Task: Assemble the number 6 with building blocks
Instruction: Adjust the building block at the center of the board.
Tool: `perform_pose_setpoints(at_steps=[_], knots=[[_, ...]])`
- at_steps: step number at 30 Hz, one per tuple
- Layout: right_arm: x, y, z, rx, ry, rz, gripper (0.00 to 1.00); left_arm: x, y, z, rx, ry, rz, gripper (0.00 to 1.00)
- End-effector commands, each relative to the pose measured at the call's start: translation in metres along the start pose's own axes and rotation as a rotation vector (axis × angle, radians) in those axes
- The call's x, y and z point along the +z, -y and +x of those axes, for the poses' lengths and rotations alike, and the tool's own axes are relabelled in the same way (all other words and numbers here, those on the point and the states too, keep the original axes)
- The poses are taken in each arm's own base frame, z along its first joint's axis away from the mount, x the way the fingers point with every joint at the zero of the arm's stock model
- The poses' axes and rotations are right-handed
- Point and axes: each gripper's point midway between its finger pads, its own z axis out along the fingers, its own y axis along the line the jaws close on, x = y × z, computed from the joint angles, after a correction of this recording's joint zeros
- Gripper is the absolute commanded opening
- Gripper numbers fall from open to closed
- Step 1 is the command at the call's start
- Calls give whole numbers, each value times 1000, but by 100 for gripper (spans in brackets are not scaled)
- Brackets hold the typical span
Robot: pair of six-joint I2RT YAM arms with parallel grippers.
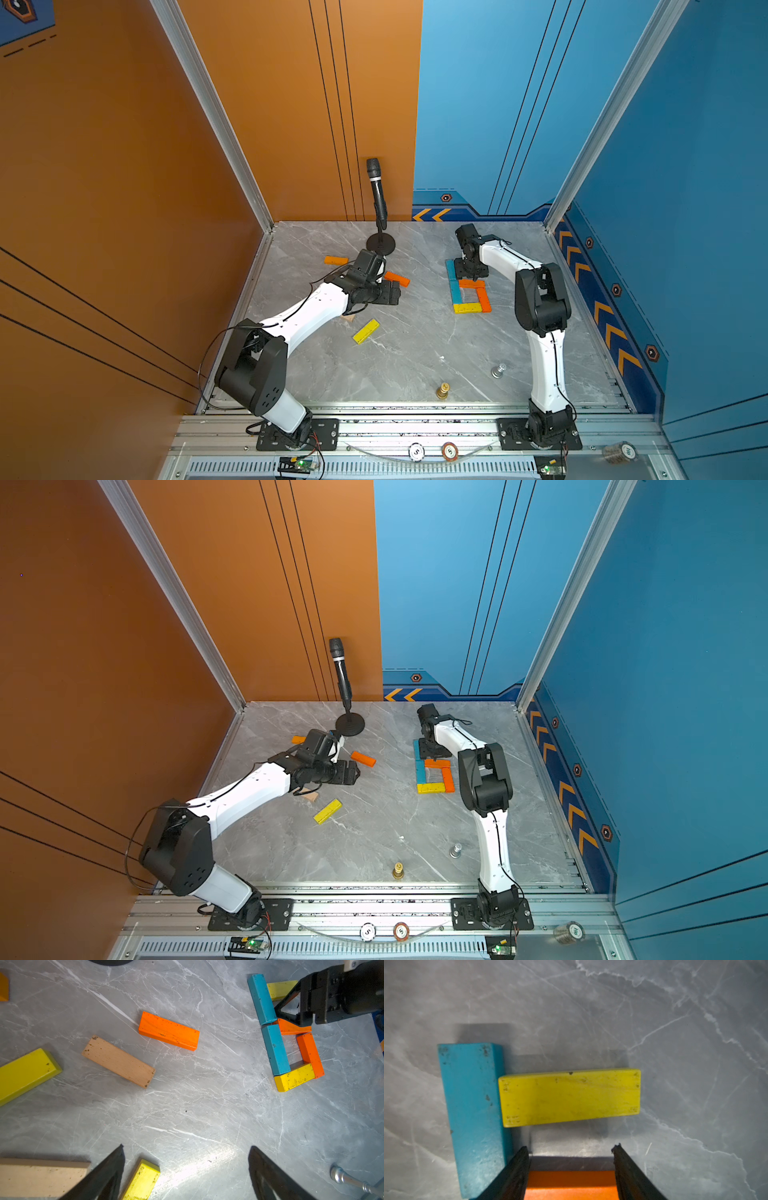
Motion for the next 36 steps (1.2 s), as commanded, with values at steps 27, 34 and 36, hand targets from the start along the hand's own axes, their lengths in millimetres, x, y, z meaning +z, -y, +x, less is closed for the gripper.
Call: perform_pose_setpoints(at_steps=[27, 34, 36], knots=[[-4, 3, 6, -8, -14, 11, 65, -10, 6, -3, 23, 16, -4, 93], [-43, 4, -24, 83, 73, -123, 66, -12, 7, -9, 27, 32, -6, 94], [-54, 6, -31, 123, 102, -173, 66, -13, 8, -10, 26, 36, -5, 94]])
